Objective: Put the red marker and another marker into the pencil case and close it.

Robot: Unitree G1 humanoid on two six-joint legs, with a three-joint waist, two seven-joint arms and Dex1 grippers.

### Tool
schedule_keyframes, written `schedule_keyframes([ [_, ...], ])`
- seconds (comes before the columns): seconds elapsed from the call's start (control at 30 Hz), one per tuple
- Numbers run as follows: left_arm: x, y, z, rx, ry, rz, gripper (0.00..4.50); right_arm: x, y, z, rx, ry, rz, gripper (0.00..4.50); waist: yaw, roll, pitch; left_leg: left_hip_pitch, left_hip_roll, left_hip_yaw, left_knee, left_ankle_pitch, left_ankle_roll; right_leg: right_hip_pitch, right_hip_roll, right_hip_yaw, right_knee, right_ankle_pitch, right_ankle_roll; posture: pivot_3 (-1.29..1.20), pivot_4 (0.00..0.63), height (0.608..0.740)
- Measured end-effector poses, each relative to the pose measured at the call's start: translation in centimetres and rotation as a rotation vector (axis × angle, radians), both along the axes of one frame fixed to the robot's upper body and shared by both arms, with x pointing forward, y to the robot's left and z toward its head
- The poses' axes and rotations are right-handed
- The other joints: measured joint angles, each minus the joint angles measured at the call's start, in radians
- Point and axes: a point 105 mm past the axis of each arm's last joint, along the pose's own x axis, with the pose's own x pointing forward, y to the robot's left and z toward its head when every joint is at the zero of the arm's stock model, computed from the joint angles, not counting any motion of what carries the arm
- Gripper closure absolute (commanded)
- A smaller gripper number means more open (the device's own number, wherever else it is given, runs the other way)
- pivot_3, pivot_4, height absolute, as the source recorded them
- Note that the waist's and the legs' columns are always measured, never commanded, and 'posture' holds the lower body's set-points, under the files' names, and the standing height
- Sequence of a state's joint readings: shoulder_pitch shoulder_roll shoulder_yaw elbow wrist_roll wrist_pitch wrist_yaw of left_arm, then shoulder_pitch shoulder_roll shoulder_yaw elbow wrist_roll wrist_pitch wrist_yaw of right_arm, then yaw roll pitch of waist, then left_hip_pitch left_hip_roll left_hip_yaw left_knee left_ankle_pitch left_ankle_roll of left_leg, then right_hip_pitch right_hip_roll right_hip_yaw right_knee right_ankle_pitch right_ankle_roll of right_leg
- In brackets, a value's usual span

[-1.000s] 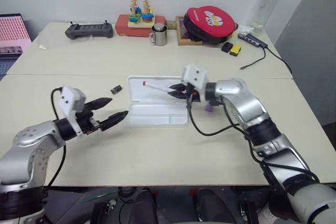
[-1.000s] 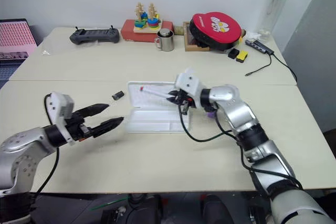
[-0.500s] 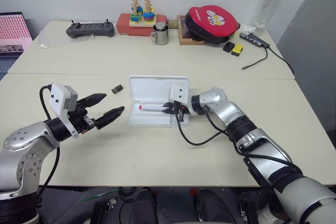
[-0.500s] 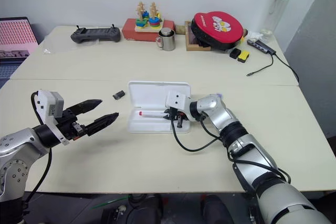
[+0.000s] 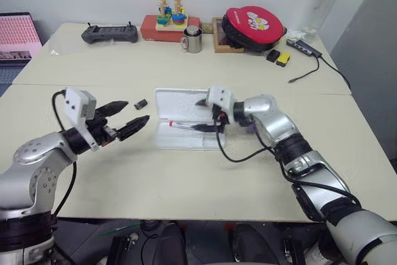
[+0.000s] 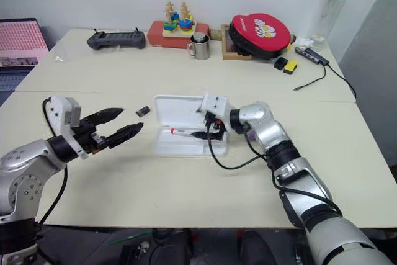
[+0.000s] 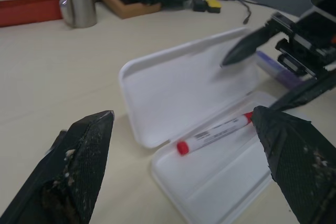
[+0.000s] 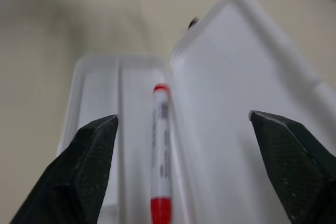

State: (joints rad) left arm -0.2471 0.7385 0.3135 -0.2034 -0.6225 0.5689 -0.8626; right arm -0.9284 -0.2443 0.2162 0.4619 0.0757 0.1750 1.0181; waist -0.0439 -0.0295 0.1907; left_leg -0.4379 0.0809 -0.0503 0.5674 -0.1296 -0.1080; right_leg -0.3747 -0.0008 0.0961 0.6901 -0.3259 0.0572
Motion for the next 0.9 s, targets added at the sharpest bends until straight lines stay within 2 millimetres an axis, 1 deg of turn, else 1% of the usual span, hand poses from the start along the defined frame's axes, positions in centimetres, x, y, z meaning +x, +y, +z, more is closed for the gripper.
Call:
schedule_keyframes([
  [0.07, -0.4, -1.3, -0.1, 0.009, 0.008, -0.061, 0.00, -0.2, -1.7, 1.0, 0.053, -0.007, -0.058, 0.00, 0.003, 0.000, 0.000, 0.000, 0.000, 0.000, 0.000, 0.000, 0.000, 0.000, 0.000, 0.000, -0.001, 0.000, 0.000, 0.00, 0.150, 0.740],
  [0.13, -0.6, -2.7, -0.4, 0.014, 0.027, -0.122, 0.00, -0.3, -3.8, 1.0, 0.121, 0.031, -0.154, 0.00, 0.008, 0.000, 0.000, 0.000, 0.000, -0.001, -0.001, 0.000, -0.001, 0.000, 0.000, -0.001, 0.000, 0.000, 0.000, 0.00, 0.150, 0.740],
  [0.17, -0.7, -4.0, -0.8, 0.018, 0.043, -0.174, 0.00, -0.4, -5.6, 0.5, 0.163, 0.069, -0.259, 0.00, 0.010, 0.000, 0.000, 0.000, 0.000, 0.000, -0.001, 0.000, -0.001, 0.000, 0.000, 0.000, 0.000, 0.000, 0.000, 0.00, 0.150, 0.740],
  [0.23, -0.8, -5.1, -1.0, 0.019, 0.049, -0.219, 0.00, -0.2, -7.5, -0.1, 0.179, 0.101, -0.381, 0.00, 0.011, 0.000, 0.000, 0.000, 0.000, 0.000, 0.000, 0.000, -0.001, -0.001, 0.000, 0.000, 0.000, 0.000, 0.000, 0.00, 0.150, 0.740],
  [0.27, -0.7, -5.4, -0.9, 0.018, 0.047, -0.229, 0.00, 0.1, -8.4, -0.3, 0.177, 0.111, -0.453, 0.00, 0.007, 0.000, 0.000, 0.000, 0.000, 0.000, 0.000, 0.000, -0.001, -0.001, 0.000, 0.001, 0.000, 0.000, 0.000, 0.00, 0.150, 0.740],
  [0.37, -0.5, -6.0, -0.2, 0.013, 0.025, -0.251, 0.00, 0.8, -9.9, -0.6, 0.189, 0.133, -0.615, 0.00, -0.011, 0.000, 0.000, 0.001, 0.000, 0.001, 0.001, 0.000, 0.000, -0.001, 0.000, 0.002, 0.002, 0.000, 0.000, 0.00, 0.150, 0.740],
  [0.4, -0.2, -7.2, 0.3, 0.004, 0.004, -0.291, 0.00, 1.6, -11.5, -1.6, 0.233, 0.177, -0.817, 0.00, -0.011, 0.000, 0.000, 0.001, 0.000, 0.000, 0.002, 0.000, 0.000, 0.000, 0.001, 0.001, 0.003, 0.000, 0.000, 0.00, 0.150, 0.740],
  [0.43, -0.3, -8.1, 0.6, 0.000, -0.007, -0.325, 0.00, 1.7, -12.1, -2.8, 0.245, 0.217, -0.915, 0.00, -0.011, -0.001, 0.000, 0.001, 0.000, -0.001, 0.003, 0.000, 0.000, 0.000, 0.001, 0.001, 0.004, 0.000, 0.000, 0.00, 0.150, 0.740],
  [0.47, -0.3, -8.3, 0.6, 0.001, -0.006, -0.339, 0.00, 1.7, -12.2, -3.4, 0.242, 0.233, -0.946, 0.00, -0.011, -0.001, 0.000, 0.001, 0.000, 0.000, 0.003, 0.000, 0.000, 0.000, 0.001, 0.002, 0.004, 0.000, 0.000, 0.00, 0.150, 0.740],
  [0.5, -0.2, -8.9, 0.4, 0.005, 0.002, -0.369, 0.00, 1.5, -11.8, -5.2, 0.253, 0.298, -1.011, 0.00, -0.014, -0.001, 0.000, 0.001, 0.000, 0.001, 0.003, 0.000, 0.000, -0.001, 0.001, 0.003, 0.004, 0.000, 0.001, 0.00, 0.150, 0.740],
  [0.57, 0.0, -9.3, 0.3, 0.013, 0.010, -0.386, 0.00, 1.2, -11.1, -6.5, 0.263, 0.353, -1.056, 0.00, -0.018, 0.000, 0.000, 0.000, 0.000, 0.001, 0.003, 0.000, 0.000, -0.003, 0.001, 0.003, 0.004, 0.000, 0.001, 0.00, 0.150, 0.740],
  [0.63, 0.5, -9.6, 0.3, 0.018, 0.003, -0.395, 0.00, 1.2, -10.7, -6.9, 0.255, 0.354, -1.100, 0.00, -0.018, 0.000, 0.000, -0.001, 0.000, 0.001, 0.003, 0.000, 0.000, -0.004, 0.001, 0.003, 0.006, 0.000, 0.001, 0.00, 0.150, 0.740],
  [0.7, 0.5, -9.8, 0.3, 0.016, -0.005, -0.409, 0.00, 1.0, -10.9, -7.3, 0.216, 0.328, -1.155, 0.00, -0.015, 0.000, 0.000, -0.001, 0.000, 0.001, 0.003, 0.000, 0.000, -0.004, 0.001, 0.003, 0.005, 0.000, 0.000, 0.00, 0.150, 0.740],
  [0.77, 0.7, -9.7, 0.1, 0.017, -0.001, -0.404, 0.00, 0.6, -11.1, -8.5, 0.175, 0.331, -1.193, 0.00, -0.015, 0.000, 0.000, -0.002, 0.000, 0.001, 0.003, 0.000, 0.000, -0.004, 0.001, 0.003, 0.005, 0.000, 0.000, 0.00, 0.150, 0.740],
  [0.87, 0.9, -9.6, -0.1, 0.014, 0.007, -0.403, 0.00, 0.2, -10.8, -8.8, 0.161, 0.306, -1.204, 0.00, -0.015, 0.000, 0.000, -0.002, 0.000, 0.001, 0.003, 0.000, 0.000, -0.005, 0.001, 0.002, 0.005, 0.000, 0.000, 0.00, 0.150, 0.740],
  [0.9, 0.9, -9.7, 0.0, 0.012, 0.002, -0.410, 0.00, 0.0, -10.8, -8.8, 0.155, 0.294, -1.208, 0.18, -0.015, 0.000, 0.000, -0.002, 0.000, 0.001, 0.003, 0.000, 0.000, -0.004, 0.001, 0.002, 0.005, 0.000, 0.000, 0.00, 0.150, 0.740],
])
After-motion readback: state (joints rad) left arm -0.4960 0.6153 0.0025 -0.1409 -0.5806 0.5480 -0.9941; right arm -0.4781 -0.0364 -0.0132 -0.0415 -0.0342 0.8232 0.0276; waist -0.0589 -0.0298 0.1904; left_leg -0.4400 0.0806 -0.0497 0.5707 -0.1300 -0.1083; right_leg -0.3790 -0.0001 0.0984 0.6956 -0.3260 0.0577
